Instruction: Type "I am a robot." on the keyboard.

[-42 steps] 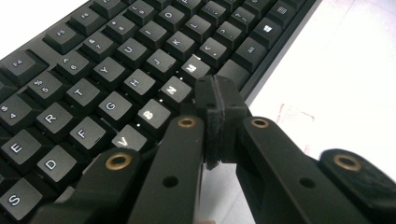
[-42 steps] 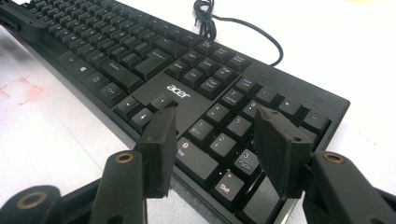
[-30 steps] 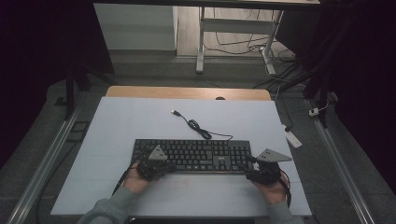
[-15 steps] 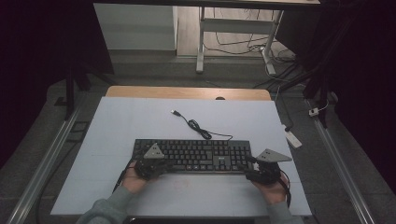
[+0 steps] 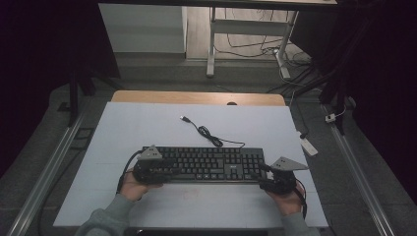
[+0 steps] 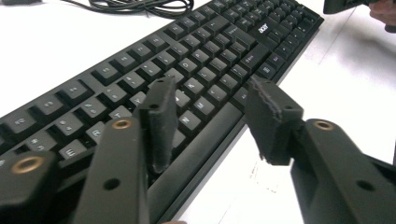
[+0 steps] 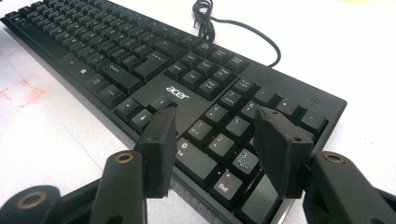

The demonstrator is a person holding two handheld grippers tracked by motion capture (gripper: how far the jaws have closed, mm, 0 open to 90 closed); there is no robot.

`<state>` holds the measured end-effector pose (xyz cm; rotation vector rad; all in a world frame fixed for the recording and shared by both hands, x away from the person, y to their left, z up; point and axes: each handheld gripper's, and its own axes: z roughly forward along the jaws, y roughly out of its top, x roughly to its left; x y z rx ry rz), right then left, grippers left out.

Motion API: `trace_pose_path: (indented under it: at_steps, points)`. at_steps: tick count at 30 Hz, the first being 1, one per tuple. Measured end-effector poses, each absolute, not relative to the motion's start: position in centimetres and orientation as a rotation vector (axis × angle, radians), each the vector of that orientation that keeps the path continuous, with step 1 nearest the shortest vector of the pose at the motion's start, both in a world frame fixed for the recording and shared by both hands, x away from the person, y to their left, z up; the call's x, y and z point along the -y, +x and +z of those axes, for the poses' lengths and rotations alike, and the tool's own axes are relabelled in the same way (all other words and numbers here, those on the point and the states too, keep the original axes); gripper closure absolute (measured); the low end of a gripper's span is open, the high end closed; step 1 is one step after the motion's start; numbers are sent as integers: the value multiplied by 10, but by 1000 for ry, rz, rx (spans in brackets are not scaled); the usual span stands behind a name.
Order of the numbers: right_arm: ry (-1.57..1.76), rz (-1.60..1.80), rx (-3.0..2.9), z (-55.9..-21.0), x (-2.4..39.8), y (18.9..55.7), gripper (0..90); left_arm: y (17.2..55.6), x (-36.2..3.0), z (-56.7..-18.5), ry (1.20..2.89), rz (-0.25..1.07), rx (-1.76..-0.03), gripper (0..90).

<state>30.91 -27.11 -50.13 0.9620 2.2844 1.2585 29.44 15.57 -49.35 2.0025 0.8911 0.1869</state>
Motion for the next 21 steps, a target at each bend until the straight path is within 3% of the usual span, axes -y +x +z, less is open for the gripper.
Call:
trace_pose_path:
  at_steps: [8,21]
  points:
    - [966,1252,-2283,-501,272,309,494,295,-161,-490,1985,210,-910,440]
    - [960,1254,-2287,-502,271,309,493,296,-167,-489,1959,217,-942,421]
